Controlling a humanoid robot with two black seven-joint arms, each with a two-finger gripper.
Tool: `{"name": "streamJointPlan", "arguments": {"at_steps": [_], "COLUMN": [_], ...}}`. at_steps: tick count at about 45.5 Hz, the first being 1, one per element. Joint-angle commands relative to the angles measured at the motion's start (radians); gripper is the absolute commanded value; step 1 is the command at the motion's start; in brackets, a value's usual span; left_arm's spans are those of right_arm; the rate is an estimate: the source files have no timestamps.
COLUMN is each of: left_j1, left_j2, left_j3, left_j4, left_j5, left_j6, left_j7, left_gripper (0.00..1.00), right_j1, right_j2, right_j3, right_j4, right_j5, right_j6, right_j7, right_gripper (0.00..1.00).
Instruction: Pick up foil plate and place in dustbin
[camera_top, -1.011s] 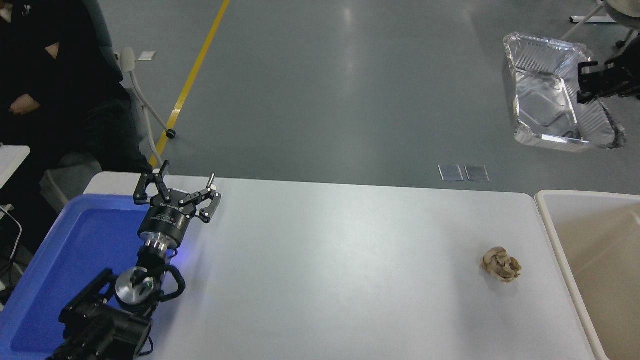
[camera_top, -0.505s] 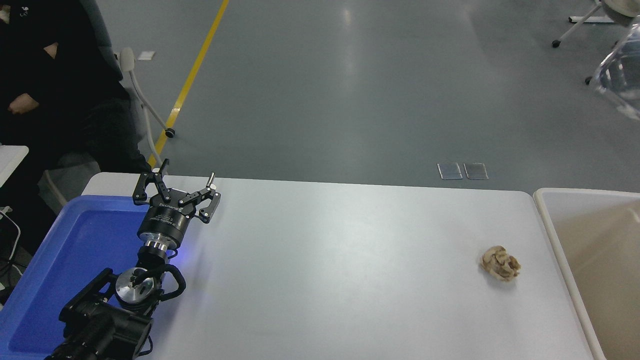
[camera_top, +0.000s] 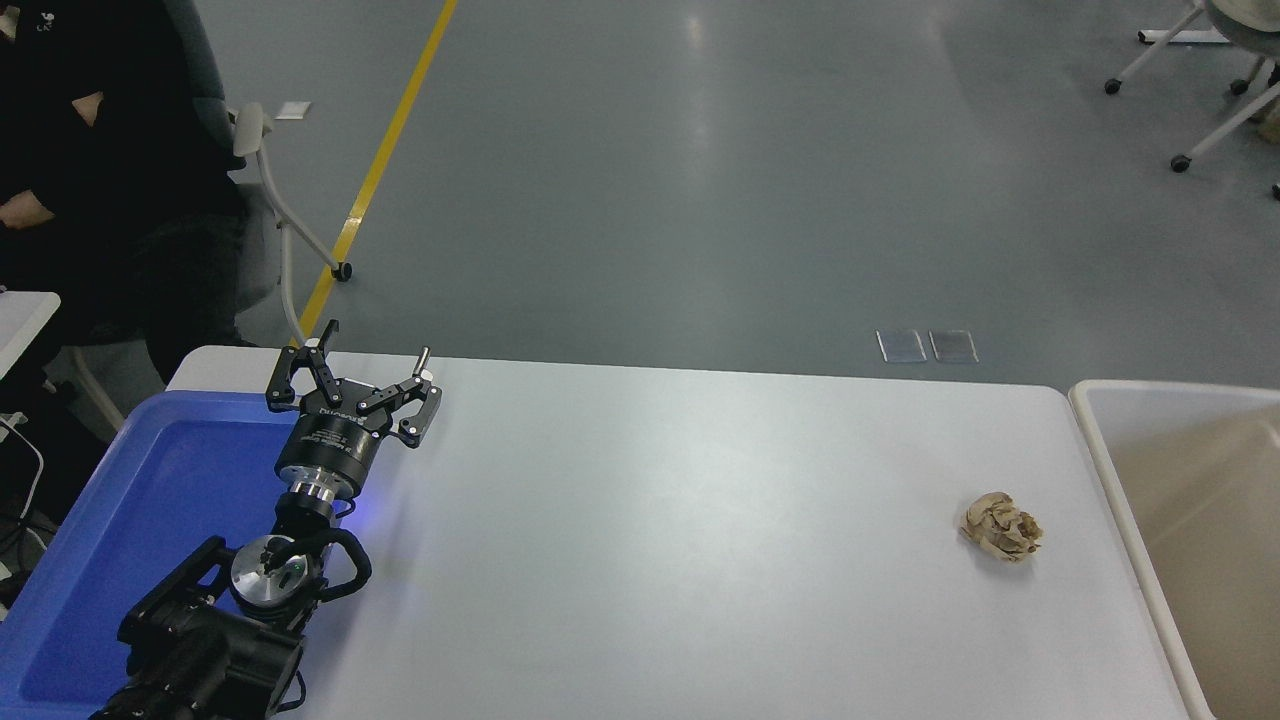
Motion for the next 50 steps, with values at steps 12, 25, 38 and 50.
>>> {"name": "streamJointPlan", "arguments": {"at_steps": [12, 25, 38, 50], "left_j1": [0.0, 0.0, 0.0, 0.0], "left_j2": [0.0, -0.001, 0.0, -0.001], "left_j3": [0.0, 0.0, 0.0, 0.0], "left_j4": [0.0, 0.0, 0.0, 0.0], "left_j5": [0.0, 0.0, 0.0, 0.0], "left_j6": [0.001, 0.0, 0.0, 0.0], "left_j7": [0.0, 0.0, 0.0, 0.0], "left_gripper": [0.99, 0.99, 0.99, 0.99], "right_j1": [-0.141, -0.141, -0.116, -0.032], "right_j2": [0.078, 0.095, 0.089, 0.058], "right_j3": [0.175, 0.178, 0.182, 0.165], "right_j4": [0.03, 0.06, 0.073, 0.073], "right_j5": [0.008, 0.008, 0.008, 0.006], "right_j6": [-0.048, -0.048, -0.042, -0.029], "right_j7": [0.002, 0.004, 0.005, 0.004], "right_gripper": [0.0, 0.32, 1.0, 1.0]}}
